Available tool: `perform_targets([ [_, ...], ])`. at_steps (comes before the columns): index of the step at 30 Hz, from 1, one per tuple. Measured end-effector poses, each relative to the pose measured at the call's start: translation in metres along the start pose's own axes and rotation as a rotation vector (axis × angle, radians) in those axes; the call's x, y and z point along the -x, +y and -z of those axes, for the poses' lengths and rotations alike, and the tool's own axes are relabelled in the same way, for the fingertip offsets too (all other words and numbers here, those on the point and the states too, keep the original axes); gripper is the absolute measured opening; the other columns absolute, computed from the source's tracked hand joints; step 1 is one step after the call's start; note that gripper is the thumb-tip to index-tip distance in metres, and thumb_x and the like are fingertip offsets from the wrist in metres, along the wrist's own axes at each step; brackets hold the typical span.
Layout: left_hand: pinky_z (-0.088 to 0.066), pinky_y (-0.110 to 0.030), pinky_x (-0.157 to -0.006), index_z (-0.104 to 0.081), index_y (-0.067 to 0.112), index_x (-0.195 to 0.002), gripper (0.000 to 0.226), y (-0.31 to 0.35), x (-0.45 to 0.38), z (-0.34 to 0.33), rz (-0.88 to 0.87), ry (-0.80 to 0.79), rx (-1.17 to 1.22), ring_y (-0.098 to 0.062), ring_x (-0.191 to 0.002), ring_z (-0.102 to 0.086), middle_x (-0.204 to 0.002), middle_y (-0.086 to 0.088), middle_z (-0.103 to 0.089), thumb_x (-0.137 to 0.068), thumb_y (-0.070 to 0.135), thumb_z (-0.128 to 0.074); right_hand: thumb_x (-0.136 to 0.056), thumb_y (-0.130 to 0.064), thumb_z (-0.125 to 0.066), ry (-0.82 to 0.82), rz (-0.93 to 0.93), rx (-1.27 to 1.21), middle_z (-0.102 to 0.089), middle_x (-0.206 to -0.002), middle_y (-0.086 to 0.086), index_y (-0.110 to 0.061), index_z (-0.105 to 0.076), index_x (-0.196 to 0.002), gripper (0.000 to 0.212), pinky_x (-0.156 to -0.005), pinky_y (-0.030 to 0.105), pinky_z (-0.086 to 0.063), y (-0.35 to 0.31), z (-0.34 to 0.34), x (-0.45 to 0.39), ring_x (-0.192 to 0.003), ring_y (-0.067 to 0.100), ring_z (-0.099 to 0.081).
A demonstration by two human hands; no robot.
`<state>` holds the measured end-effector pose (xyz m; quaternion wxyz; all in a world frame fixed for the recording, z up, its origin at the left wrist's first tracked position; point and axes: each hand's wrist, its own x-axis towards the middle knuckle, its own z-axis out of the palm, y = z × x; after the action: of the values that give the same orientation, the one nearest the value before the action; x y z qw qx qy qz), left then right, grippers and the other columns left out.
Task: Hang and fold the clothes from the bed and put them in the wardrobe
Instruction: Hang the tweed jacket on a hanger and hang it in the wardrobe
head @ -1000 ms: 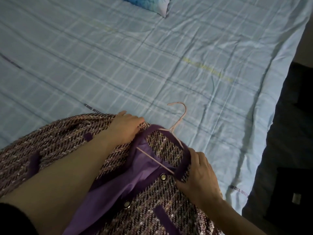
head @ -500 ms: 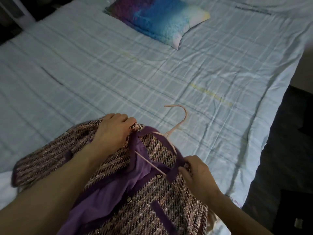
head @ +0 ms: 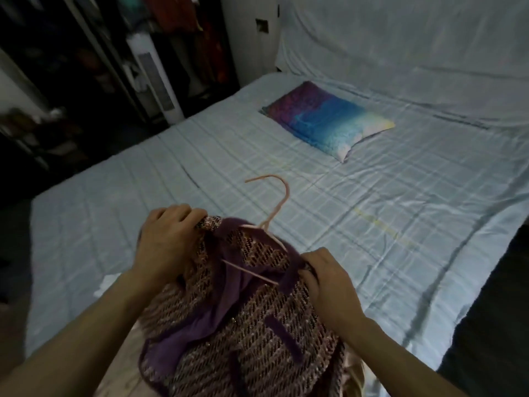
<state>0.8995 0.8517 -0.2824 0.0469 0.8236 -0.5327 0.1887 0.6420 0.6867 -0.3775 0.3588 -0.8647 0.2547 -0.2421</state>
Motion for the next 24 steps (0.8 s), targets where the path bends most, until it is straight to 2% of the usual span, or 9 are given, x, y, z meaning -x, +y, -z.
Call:
perform_targets([
  [6,-0.036,-0.041,-0.078,-0.067,0.019,-0.105,0.033,0.023,0.028,0.119,0.157,0.201,-0.092,-0.028,-0.083,-0.063,-0.089,-0.003,-0.063,-0.085,0.033,-0.044,-0.092,-0.005,-0.06,0.132,0.238,-0.063,-0.05,-0.096,-0.009,-0.021,-0.063,-0.105,0.021,-0.076,0.031,-0.048,-0.063,0.066,-0.015,-0.09,0.013,-0.053],
  [12,-0.039,-0.038,-0.077,-0.061,0.024,-0.107,0.022,0.031,0.066,0.207,0.27,0.337,-0.165,-0.023,-0.082,-0.06,-0.09,0.002,-0.06,-0.089,0.028,-0.049,-0.089,-0.001,-0.064,0.192,0.457,-0.083,-0.052,-0.094,-0.007,-0.017,-0.065,-0.101,0.02,-0.081,0.03,-0.046,-0.139,0.125,-0.035,-0.09,0.014,-0.053],
  [17,-0.042,-0.037,-0.067,-0.061,0.016,-0.112,0.02,0.019,0.104,0.276,0.27,0.433,-0.229,-0.026,-0.076,-0.056,-0.092,-0.004,-0.06,-0.094,0.022,-0.054,-0.089,-0.006,-0.065,0.234,0.656,-0.065,-0.054,-0.094,-0.004,-0.013,-0.066,-0.101,0.013,-0.081,0.033,-0.046,-0.212,0.149,-0.043,-0.089,0.015,-0.052],
  [21,-0.046,-0.037,-0.069,-0.062,0.013,-0.115,0.023,0.01,0.14,0.33,0.26,0.493,-0.268,-0.023,-0.078,-0.056,-0.097,-0.005,-0.061,-0.101,0.027,-0.05,-0.092,-0.008,-0.064,0.3,0.793,-0.066,-0.054,-0.095,-0.001,-0.012,-0.066,-0.101,0.011,-0.079,0.03,-0.044,-0.274,0.158,-0.045,-0.09,0.018,-0.053],
  [24,-0.049,-0.039,-0.069,-0.062,0.011,-0.115,0.025,0.001,0.166,0.367,0.268,0.538,-0.296,-0.023,-0.078,-0.055,-0.096,-0.005,-0.062,-0.101,0.028,-0.049,-0.093,-0.011,-0.063,0.352,0.857,-0.074,-0.054,-0.097,0.0,-0.011,-0.066,-0.102,0.01,-0.08,0.032,-0.046,-0.323,0.161,-0.042,-0.091,0.018,-0.053],
])
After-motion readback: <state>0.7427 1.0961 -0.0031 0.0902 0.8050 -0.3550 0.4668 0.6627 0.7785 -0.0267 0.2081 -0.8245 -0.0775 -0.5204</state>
